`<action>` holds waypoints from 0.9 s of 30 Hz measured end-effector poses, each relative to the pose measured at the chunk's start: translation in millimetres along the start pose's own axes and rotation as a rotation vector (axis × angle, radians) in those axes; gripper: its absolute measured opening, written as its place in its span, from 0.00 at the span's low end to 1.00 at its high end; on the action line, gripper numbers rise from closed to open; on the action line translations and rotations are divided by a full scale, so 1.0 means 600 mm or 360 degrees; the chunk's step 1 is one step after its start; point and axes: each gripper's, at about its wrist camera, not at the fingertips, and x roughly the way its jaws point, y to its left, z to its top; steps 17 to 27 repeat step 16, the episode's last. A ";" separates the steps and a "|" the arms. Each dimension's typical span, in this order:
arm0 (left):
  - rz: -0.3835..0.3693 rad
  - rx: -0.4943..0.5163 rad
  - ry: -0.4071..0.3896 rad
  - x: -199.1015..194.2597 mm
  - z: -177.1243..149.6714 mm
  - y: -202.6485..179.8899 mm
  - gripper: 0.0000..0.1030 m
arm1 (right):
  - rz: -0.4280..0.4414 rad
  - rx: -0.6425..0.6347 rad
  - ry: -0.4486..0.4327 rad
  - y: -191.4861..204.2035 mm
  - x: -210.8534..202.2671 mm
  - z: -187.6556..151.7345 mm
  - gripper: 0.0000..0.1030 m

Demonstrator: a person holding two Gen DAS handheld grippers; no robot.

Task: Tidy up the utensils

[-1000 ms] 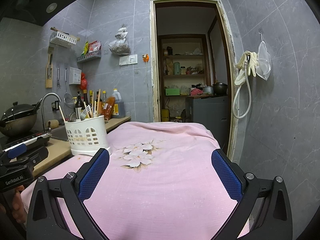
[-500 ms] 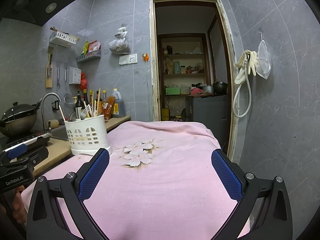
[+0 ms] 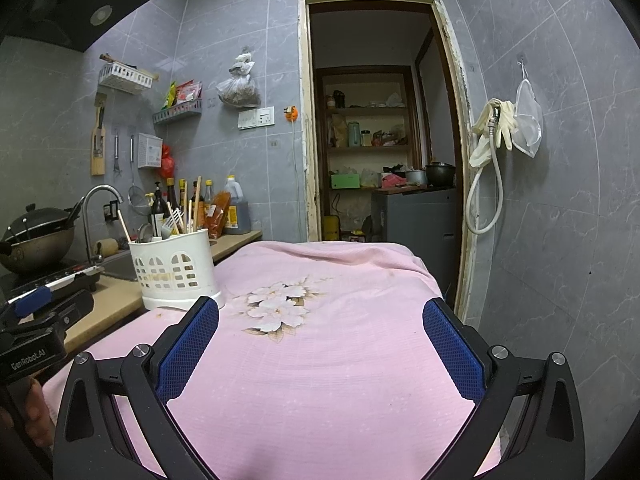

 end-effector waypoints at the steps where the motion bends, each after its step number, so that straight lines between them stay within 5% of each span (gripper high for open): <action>1: -0.0002 -0.0001 0.0002 0.000 0.000 0.001 0.97 | 0.0001 -0.0001 0.0000 0.000 0.000 0.000 1.00; 27: 0.0012 0.0011 0.0020 0.004 -0.001 0.003 0.97 | 0.0001 0.0000 0.0006 0.001 0.004 0.000 1.00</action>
